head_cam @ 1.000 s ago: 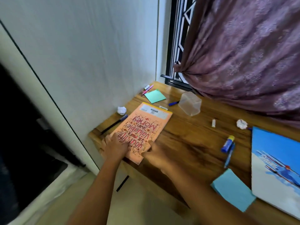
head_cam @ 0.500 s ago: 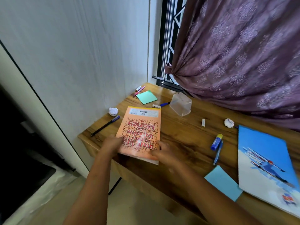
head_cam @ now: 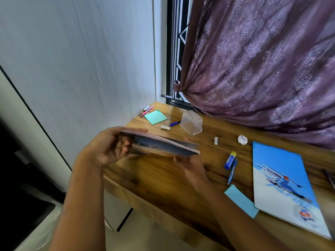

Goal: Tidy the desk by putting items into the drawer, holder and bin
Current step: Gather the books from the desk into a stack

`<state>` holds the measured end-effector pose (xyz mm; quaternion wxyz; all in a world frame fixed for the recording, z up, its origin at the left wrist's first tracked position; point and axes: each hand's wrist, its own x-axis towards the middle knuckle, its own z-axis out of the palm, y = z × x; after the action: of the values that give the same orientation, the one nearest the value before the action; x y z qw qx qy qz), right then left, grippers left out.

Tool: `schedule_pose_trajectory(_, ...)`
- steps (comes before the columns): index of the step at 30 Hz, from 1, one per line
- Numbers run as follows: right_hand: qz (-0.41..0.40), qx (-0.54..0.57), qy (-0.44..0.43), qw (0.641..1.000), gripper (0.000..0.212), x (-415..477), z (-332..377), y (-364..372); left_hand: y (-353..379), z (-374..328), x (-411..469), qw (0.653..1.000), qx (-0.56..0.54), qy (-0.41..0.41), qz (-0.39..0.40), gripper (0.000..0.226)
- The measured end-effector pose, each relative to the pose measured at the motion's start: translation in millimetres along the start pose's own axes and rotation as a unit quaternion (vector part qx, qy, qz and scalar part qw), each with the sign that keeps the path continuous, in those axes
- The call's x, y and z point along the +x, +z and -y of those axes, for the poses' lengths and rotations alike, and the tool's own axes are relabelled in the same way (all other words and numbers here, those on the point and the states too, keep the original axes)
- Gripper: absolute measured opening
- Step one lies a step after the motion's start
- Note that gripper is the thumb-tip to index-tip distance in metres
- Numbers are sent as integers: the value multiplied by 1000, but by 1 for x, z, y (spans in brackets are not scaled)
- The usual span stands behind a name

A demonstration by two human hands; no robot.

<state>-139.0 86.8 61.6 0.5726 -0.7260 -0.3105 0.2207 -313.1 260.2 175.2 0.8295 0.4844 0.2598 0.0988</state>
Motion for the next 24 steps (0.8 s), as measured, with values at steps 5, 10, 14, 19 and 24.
schedule_pose_trajectory(5,8,-35,-35,999,9,-5,2,-6,12,3,-4,993,-1,42,107,42)
schedule_pose_trajectory(10,-83,-52,-81,992,12,-6,15,-19,12,6,7,992,-68,108,11,35)
schedule_pose_trajectory(14,-193,-32,-111,974,16,4,29,-42,16,25,28,994,7,73,-79,25)
schedule_pose_trajectory(19,-322,150,-50,934,21,10,25,-91,24,81,53,985,47,-62,-152,18)
schedule_pose_trajectory(24,-409,222,60,883,24,-6,1,-153,28,118,81,978,84,-79,-174,21)
